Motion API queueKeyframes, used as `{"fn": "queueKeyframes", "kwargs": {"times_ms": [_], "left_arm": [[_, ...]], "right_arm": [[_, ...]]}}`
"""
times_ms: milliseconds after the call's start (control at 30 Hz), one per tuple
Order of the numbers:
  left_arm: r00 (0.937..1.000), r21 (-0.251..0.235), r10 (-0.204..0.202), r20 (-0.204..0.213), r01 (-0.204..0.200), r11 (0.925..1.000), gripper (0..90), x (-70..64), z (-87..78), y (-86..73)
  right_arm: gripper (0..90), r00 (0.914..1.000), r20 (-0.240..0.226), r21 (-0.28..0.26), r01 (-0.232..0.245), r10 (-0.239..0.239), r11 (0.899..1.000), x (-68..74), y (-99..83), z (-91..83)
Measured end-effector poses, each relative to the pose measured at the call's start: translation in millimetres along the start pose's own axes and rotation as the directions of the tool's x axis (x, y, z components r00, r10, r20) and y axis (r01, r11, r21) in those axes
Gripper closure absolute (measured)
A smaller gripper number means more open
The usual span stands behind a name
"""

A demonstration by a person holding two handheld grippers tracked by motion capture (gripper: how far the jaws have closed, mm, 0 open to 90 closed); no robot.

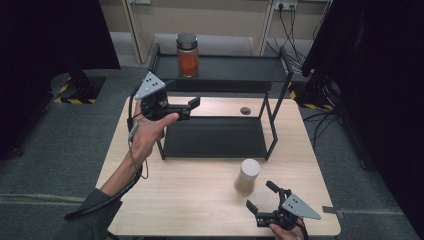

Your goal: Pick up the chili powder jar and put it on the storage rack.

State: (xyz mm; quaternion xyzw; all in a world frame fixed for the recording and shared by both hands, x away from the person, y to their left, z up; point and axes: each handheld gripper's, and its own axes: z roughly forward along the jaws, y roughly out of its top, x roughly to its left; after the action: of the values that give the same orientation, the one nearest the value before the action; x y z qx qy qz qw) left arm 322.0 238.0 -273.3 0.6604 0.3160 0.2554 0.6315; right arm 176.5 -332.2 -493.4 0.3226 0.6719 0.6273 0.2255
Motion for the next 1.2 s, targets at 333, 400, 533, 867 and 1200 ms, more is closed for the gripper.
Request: {"fn": "queueKeyframes", "kwargs": {"times_ms": [333, 400, 533, 867, 1200], "left_arm": [[0.9984, 0.0, 0.004, 0.057, -0.004, 1.0, 1.8, -9.6, -6.8, -20.0], [0.9977, -0.004, -0.002, 0.068, 0.002, 1.0, 1.8, -11.1, -8.5, -25.1], [0.9955, -0.005, -0.004, 0.095, 0.004, 1.0, 1.8, -13.6, -11.5, -36.1], [0.9902, 0.021, -0.005, 0.139, 0.002, 0.9998, 1.8, -17.4, -21.7, -66.1], [0.9866, 0.006, -0.029, 0.161, 0.028, 0.9996, 1.8, -21.0, -40.3, -98.4]], "right_arm": [[0.6, 1.0, -0.002, 0.001, 0.001, -0.001, 1.0, 0.1, 0.1, 0.5], [0.6, 1.0, -0.001, -0.001, -0.002, 0.002, 1.0, 0.1, 0.1, 0.2], [0.6, 1.0, -0.002, -0.001, -0.002, 0.002, 1.0, 0.0, 0.1, 0.1], [0.6, 1.0, -0.002, -0.001, -0.003, 0.003, 1.0, 0.1, 0.2, 0.3], [0.6, 1.0, -0.003, -0.001, 0.0, 0.0, 1.0, 0.7, 0.7, 0.3]]}}
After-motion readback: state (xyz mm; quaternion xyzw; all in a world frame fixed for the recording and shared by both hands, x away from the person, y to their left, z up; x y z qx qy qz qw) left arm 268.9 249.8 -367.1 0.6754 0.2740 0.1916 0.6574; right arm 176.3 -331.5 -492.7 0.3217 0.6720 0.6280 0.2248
